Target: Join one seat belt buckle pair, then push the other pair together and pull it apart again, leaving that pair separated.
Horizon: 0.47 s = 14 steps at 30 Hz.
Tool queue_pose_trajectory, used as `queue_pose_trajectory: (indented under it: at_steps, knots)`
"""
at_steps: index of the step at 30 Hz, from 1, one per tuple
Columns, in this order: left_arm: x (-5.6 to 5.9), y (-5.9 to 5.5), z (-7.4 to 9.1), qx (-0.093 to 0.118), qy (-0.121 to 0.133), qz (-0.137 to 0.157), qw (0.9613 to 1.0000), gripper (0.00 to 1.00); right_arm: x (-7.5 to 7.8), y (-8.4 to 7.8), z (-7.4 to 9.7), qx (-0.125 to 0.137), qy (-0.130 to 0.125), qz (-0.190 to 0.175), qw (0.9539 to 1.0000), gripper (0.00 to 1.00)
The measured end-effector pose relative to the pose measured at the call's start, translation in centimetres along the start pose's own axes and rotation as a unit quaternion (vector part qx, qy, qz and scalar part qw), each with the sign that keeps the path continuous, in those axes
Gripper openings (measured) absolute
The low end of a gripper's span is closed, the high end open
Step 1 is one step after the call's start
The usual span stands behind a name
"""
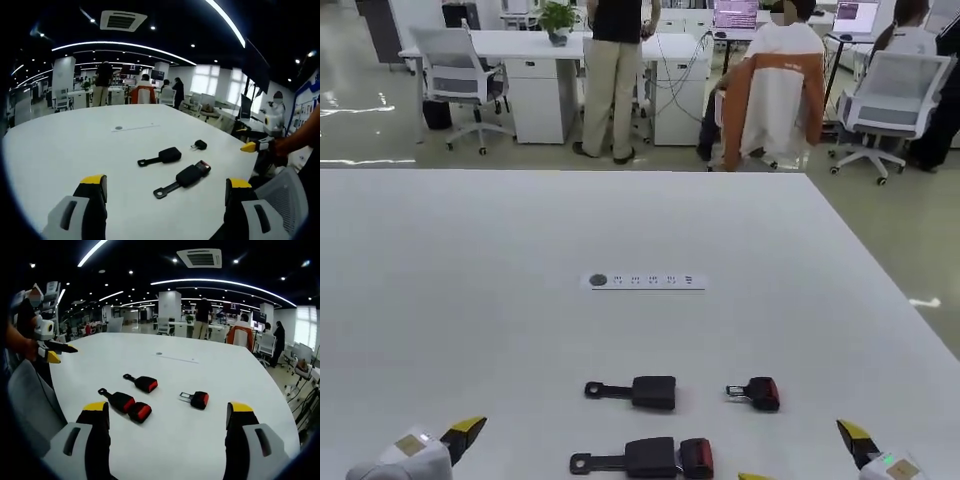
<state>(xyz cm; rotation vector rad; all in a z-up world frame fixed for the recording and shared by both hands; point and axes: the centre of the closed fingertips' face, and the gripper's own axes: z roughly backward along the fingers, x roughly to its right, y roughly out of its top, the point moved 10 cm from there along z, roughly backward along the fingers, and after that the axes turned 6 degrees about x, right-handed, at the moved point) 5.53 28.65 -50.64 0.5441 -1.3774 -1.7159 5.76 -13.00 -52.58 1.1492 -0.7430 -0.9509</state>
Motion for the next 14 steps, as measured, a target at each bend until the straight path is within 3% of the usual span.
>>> queue_pose_trajectory:
  at_steps: [14]
  knots:
    - [-0.07,-0.09,-0.22,-0.004,-0.003,0.001,1.0,1.0,-0.2,-0.47,0.13,-0.008,0.0,0.002,1.0,0.96]
